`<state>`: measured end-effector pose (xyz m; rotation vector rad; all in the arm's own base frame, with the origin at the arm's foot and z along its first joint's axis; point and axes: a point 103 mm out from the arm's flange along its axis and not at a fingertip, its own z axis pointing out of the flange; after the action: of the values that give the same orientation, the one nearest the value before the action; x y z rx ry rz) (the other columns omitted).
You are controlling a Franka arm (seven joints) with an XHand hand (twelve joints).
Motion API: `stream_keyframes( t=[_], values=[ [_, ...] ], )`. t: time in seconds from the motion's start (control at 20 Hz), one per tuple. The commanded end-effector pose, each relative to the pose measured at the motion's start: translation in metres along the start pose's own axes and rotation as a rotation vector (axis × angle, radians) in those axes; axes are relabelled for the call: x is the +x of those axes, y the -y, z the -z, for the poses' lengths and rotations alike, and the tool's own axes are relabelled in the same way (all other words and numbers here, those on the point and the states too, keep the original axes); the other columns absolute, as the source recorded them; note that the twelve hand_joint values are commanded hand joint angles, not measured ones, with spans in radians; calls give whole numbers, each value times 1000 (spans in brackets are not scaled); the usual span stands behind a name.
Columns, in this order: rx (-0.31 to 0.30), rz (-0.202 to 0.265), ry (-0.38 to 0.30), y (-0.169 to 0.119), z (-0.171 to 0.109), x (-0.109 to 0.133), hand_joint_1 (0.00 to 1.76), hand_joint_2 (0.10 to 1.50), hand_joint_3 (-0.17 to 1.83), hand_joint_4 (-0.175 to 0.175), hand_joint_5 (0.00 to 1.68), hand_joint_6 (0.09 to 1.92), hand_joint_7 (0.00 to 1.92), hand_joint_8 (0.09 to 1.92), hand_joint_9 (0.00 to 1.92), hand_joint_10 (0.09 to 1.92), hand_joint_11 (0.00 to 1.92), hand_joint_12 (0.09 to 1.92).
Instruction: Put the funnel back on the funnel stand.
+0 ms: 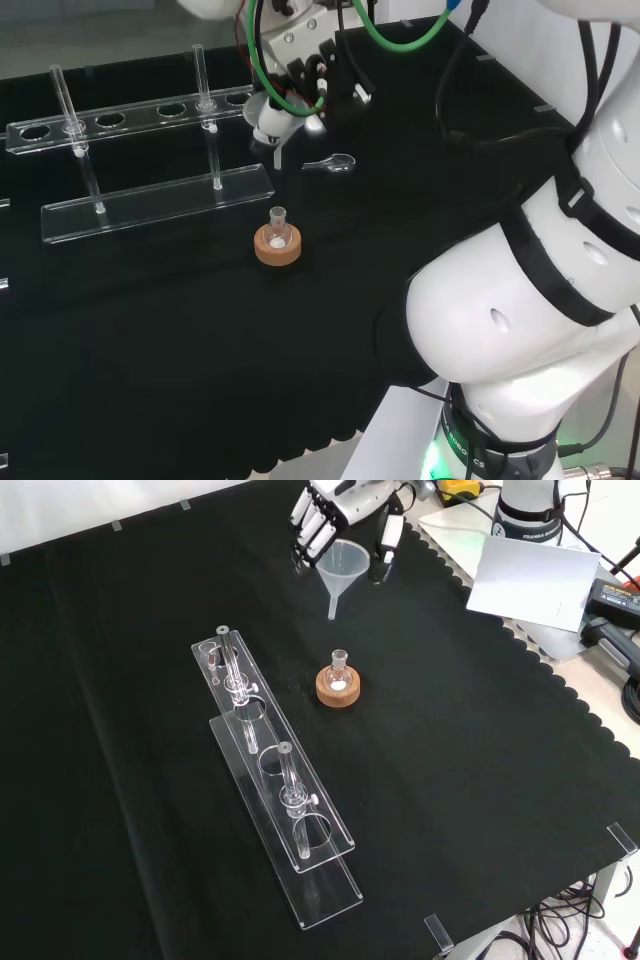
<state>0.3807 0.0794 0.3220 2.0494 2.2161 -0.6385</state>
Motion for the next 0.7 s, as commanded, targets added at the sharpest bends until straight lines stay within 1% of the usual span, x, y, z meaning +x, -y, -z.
stream_keyframes(
  t=[0.05, 0.25, 0.45, 0.7],
  values=[
    [-27, -23, -29, -2, 24, -22, 758, 837, 468, 91, 1020, 492, 716, 636, 956, 420, 787, 1201],
    [-45, -39, -33, -10, 42, -31, 756, 836, 468, 91, 1018, 496, 717, 637, 957, 418, 786, 1201],
    [-81, -33, -48, -22, 61, -38, 754, 836, 469, 90, 1017, 501, 717, 637, 957, 416, 786, 1201],
    [-106, -23, -60, -45, 76, -45, 753, 835, 470, 89, 1015, 506, 716, 637, 957, 414, 786, 1202]
  ],
)
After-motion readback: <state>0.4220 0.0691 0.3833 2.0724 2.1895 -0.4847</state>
